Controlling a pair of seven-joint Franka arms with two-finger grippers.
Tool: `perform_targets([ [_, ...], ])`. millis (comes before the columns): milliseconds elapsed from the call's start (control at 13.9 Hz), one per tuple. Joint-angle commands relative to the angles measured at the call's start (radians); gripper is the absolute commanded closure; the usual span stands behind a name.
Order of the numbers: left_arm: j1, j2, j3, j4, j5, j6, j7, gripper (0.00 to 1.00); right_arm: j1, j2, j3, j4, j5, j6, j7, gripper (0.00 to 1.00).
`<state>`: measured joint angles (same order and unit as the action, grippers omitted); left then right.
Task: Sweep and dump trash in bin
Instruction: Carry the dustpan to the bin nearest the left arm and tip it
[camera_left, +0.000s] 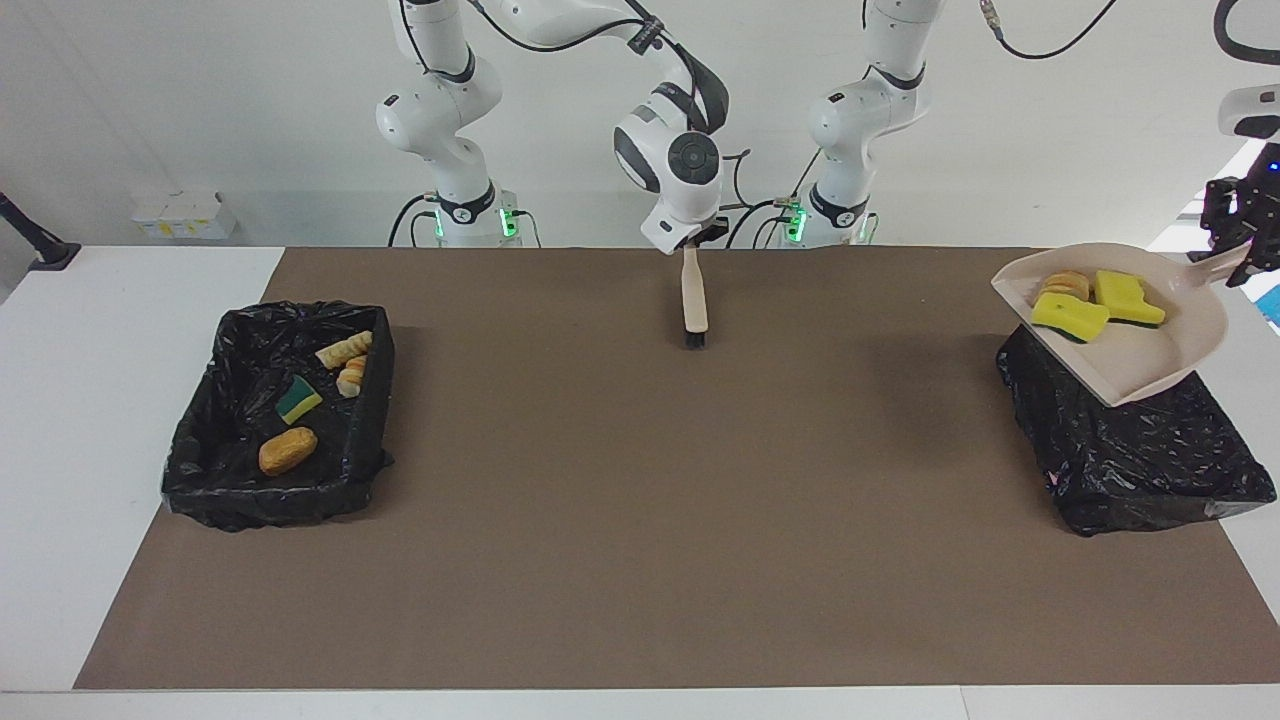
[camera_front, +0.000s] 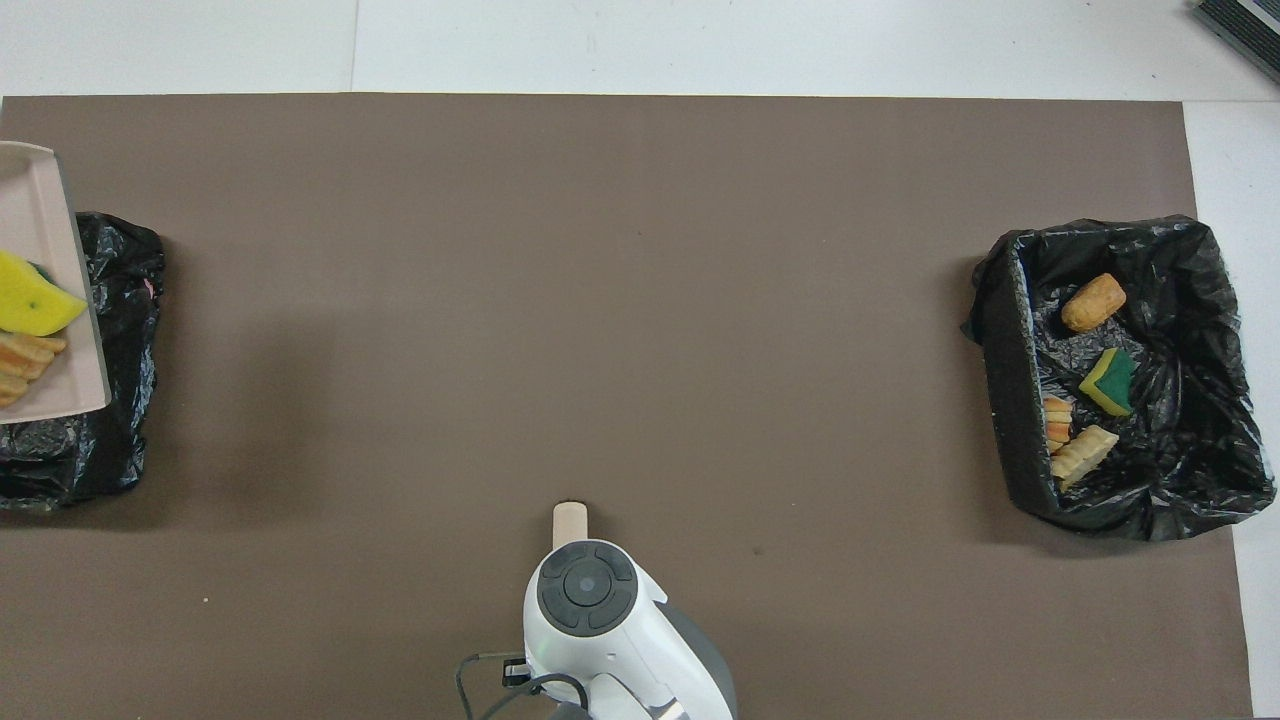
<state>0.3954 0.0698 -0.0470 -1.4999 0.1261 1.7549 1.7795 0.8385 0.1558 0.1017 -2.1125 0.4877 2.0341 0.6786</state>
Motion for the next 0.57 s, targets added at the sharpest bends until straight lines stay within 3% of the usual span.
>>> perform_targets([
  [0,0.025,0.089,-0.017,0.061,0.119,0.069,0.029,1.0,0.014,0.001,-0.003,-0.012,0.038,-0.01,-0.021,0.01],
  [503,0.097,0.226,-0.011,0.053,0.37,0.329,0.06,1.0,-0.041,-0.024,-0.013,0.097,-0.067,-0.219,-0.024,0.0],
])
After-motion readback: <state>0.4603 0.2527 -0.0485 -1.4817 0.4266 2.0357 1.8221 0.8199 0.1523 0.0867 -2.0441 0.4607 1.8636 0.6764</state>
